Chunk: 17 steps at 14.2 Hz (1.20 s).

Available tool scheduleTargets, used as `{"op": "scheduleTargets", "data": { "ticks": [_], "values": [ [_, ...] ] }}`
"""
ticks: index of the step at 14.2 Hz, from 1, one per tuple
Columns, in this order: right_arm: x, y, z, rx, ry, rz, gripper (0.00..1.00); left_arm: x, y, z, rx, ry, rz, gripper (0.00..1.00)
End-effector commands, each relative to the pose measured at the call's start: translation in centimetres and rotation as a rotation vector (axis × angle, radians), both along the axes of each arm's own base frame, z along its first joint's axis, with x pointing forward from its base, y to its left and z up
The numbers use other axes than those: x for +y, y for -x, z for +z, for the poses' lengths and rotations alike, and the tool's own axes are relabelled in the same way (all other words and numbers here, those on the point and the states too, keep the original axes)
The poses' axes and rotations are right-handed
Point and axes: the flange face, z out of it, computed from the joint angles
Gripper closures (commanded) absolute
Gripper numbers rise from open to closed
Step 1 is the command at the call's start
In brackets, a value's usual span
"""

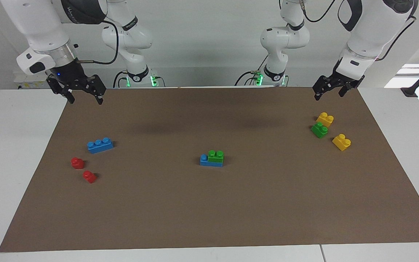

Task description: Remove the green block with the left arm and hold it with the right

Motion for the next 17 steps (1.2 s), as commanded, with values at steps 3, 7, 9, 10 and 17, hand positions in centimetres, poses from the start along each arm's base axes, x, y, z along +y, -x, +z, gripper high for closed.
{"op": "scheduleTargets", "data": {
  "ticks": [3, 7, 9, 10, 17],
  "values": [
    [0.4, -0.4, -0.7, -0.041, -0.036, -0.313, 0.0, -2.8, 1.5, -0.2, 0.003, 0.014, 0.264, 0.0],
    [1.5, -0.7, -2.7, 0.035, -0.143, -0.67, 0.02, -4.9, 2.6, -0.9, 0.025, 0.023, 0.421, 0.0],
    [1.9, -0.7, -3.1, 0.067, -0.172, -0.833, 0.02, -6.9, 3.2, -1.4, 0.016, 0.03, 0.483, 0.0],
    [2.7, -0.8, -3.7, 0.09, -0.182, -0.904, 0.03, -7.7, 3.6, -1.9, 0.006, 0.031, 0.517, 0.0],
    [6.2, -3.6, -9.4, 0.315, -0.336, -1.256, 0.03, -12.7, 5.2, -2.4, -0.025, 0.052, 0.781, 0.0]
  ]
}}
